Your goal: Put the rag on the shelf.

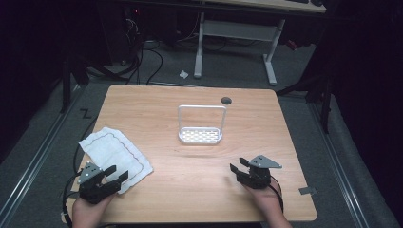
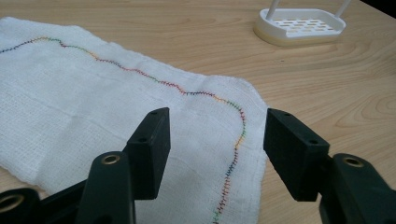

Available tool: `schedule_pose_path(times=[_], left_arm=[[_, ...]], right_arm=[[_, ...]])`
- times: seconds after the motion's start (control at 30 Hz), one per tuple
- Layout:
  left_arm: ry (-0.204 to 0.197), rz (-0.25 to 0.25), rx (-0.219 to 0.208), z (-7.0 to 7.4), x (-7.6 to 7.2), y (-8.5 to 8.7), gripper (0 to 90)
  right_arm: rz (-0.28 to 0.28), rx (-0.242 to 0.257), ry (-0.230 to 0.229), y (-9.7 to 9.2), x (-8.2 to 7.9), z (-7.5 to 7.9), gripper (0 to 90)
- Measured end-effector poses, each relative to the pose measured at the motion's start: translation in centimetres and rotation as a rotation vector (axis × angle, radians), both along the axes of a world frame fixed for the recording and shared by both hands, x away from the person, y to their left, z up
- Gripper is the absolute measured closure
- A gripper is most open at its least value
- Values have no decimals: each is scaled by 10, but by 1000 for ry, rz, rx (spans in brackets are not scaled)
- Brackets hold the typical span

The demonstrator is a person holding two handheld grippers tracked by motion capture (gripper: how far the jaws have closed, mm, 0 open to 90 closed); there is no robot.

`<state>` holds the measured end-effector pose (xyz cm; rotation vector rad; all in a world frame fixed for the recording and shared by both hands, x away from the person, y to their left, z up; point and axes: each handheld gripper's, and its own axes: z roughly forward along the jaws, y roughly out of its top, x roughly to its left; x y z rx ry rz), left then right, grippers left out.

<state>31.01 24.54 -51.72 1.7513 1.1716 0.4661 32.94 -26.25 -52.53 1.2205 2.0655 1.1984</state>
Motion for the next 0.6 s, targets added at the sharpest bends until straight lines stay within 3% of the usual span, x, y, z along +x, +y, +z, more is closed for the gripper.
schedule_pose_path(times=[0.5, 0.53, 0.6], left_arm=[[9, 15, 6, -1, 6, 0, 426], [13, 22, -3, 0, 12, 0, 460], [21, 52, 28, 3, 20, -2, 612]], right_arm=[[8, 3, 7, -1, 0, -1, 495], [7, 3, 8, -1, 0, -1, 495], [8, 1, 10, 0, 1, -2, 496]])
